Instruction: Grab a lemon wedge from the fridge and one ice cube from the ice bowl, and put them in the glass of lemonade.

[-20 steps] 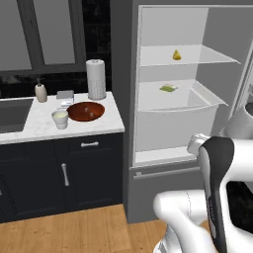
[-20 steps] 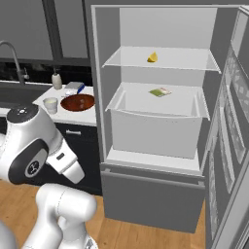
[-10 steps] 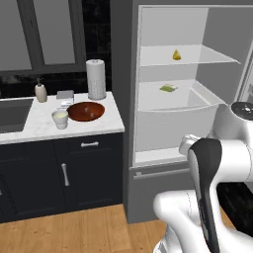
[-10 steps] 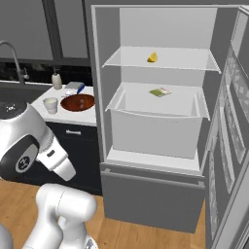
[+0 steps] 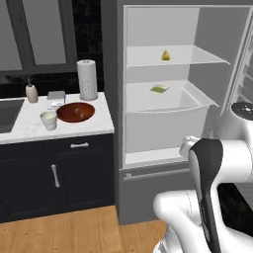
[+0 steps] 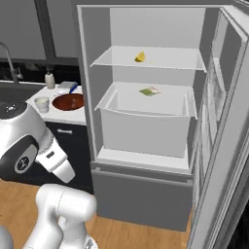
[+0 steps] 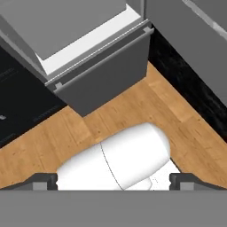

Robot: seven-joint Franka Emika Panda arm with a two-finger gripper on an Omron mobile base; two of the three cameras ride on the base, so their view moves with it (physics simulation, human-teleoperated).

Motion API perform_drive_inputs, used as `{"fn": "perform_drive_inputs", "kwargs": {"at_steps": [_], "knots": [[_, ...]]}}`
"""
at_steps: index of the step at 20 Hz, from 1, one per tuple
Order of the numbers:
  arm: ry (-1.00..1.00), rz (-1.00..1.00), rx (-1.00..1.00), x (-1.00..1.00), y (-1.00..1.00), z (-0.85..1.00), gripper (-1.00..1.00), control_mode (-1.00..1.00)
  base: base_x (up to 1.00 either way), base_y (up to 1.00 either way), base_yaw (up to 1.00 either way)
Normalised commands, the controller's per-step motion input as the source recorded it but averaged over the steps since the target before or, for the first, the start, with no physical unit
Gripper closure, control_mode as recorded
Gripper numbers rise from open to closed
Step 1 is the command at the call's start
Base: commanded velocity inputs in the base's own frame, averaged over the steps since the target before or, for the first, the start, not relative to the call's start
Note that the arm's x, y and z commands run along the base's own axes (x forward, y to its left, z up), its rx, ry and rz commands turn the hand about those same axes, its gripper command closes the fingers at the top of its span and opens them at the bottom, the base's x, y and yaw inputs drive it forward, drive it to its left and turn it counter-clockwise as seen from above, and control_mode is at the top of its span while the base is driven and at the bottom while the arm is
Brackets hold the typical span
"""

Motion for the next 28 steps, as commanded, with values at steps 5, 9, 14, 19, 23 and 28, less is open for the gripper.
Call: {"fn": "perform_drive_inputs", "kwargs": {"at_steps": [5, 9, 14, 19, 23, 28], "knots": [[0.00, 0.00, 0.00, 0.00, 0.00, 0.00, -1.00, 1.00, 0.32, -0.60, 0.00], [0.00, 0.00, 0.00, 0.00, 0.00, 0.00, -1.00, 1.00, 0.86, 0.07, 0.00], [0.00, 0.00, 0.00, 0.00, 0.00, 0.00, -1.00, 1.00, 1.00, 0.08, 0.00], [0.00, 0.00, 0.00, 0.00, 0.00, 0.00, -1.00, 1.00, 1.00, 0.00, 0.01], [-0.01, 0.01, 0.00, 0.27, 0.00, 0.00, -1.00, -1.00, 0.45, 0.00, 0.01], [-0.24, 0.06, 0.00, 0.25, 0.00, 0.03, -1.00, -1.00, 0.00, 0.00, 0.00]]}}
